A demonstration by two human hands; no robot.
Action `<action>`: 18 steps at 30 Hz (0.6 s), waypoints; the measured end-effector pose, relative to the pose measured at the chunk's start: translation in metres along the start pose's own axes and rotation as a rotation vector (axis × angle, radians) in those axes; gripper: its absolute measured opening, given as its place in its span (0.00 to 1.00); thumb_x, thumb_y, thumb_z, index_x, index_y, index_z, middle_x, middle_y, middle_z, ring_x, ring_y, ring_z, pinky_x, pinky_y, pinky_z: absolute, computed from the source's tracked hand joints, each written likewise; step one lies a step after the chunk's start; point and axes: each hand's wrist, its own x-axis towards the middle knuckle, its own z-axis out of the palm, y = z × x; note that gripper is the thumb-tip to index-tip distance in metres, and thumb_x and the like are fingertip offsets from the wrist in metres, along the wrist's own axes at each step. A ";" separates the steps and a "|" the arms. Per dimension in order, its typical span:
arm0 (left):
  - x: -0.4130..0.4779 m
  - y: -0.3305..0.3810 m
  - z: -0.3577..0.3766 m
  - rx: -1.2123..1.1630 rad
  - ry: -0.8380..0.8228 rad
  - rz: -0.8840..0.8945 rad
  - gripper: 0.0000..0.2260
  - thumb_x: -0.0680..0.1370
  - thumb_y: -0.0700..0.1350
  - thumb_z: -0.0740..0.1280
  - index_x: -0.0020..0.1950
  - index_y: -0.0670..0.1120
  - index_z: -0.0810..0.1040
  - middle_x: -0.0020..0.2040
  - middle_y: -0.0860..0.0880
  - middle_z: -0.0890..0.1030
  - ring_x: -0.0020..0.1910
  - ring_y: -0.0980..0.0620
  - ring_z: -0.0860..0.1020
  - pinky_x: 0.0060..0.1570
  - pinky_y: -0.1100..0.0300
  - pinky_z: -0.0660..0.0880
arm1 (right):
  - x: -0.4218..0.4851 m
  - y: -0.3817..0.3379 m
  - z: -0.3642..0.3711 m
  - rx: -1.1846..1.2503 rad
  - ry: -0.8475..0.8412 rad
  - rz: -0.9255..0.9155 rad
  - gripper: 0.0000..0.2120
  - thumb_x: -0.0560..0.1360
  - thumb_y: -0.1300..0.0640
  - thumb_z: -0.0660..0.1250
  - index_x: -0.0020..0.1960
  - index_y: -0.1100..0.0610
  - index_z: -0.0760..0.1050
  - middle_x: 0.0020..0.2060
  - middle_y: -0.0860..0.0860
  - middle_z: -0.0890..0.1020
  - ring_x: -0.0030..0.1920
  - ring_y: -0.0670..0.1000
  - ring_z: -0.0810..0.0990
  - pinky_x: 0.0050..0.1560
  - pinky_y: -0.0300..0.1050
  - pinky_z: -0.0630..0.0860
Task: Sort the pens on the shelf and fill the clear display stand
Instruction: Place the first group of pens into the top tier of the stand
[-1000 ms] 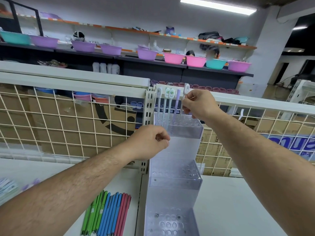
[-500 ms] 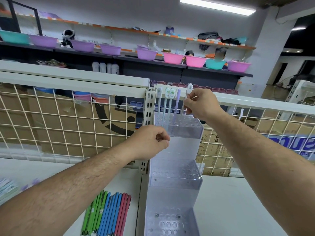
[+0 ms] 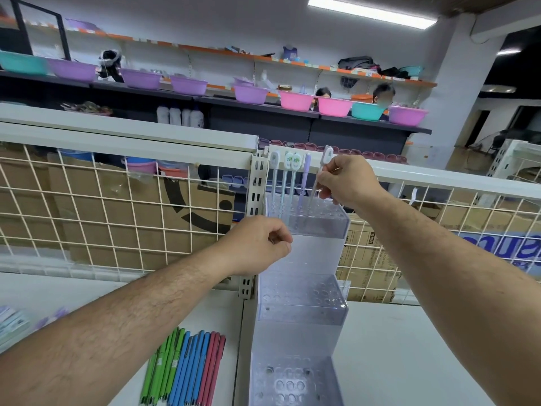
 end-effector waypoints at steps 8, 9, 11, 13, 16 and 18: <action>0.000 -0.001 0.000 -0.008 -0.004 0.002 0.05 0.78 0.48 0.69 0.53 0.52 0.82 0.46 0.57 0.81 0.46 0.61 0.78 0.45 0.67 0.75 | -0.001 -0.004 0.001 -0.136 -0.034 -0.124 0.06 0.82 0.59 0.66 0.48 0.58 0.79 0.39 0.52 0.83 0.38 0.50 0.84 0.36 0.41 0.79; 0.000 -0.001 0.000 -0.011 -0.005 0.002 0.05 0.78 0.48 0.69 0.53 0.52 0.82 0.46 0.57 0.81 0.46 0.60 0.78 0.46 0.67 0.75 | -0.001 -0.005 0.001 -0.140 -0.034 -0.125 0.06 0.82 0.58 0.66 0.48 0.58 0.79 0.39 0.51 0.83 0.37 0.49 0.83 0.34 0.39 0.77; 0.000 -0.001 0.000 -0.010 -0.006 0.002 0.05 0.79 0.48 0.69 0.53 0.52 0.82 0.46 0.57 0.81 0.46 0.60 0.78 0.45 0.67 0.75 | -0.001 -0.005 0.002 -0.125 -0.035 -0.105 0.06 0.82 0.58 0.66 0.48 0.57 0.79 0.38 0.50 0.83 0.35 0.47 0.82 0.31 0.36 0.73; 0.000 -0.001 0.000 -0.011 -0.007 0.001 0.05 0.79 0.48 0.69 0.53 0.51 0.82 0.46 0.57 0.81 0.45 0.60 0.78 0.45 0.67 0.75 | 0.000 -0.004 0.001 -0.080 -0.027 -0.063 0.06 0.82 0.57 0.66 0.49 0.57 0.79 0.38 0.50 0.83 0.34 0.46 0.82 0.30 0.36 0.73; 0.000 -0.001 0.000 -0.009 -0.007 0.001 0.05 0.78 0.48 0.69 0.53 0.51 0.82 0.46 0.56 0.81 0.45 0.60 0.79 0.46 0.65 0.76 | 0.000 -0.002 0.002 -0.065 -0.006 -0.048 0.06 0.82 0.55 0.66 0.49 0.56 0.78 0.37 0.50 0.83 0.33 0.45 0.81 0.27 0.35 0.73; 0.000 -0.001 0.000 -0.002 -0.008 0.004 0.05 0.79 0.48 0.69 0.53 0.52 0.82 0.46 0.57 0.81 0.45 0.60 0.79 0.46 0.65 0.76 | -0.001 0.000 0.004 -0.069 0.017 -0.065 0.05 0.82 0.56 0.66 0.49 0.56 0.78 0.38 0.50 0.83 0.32 0.44 0.82 0.27 0.34 0.72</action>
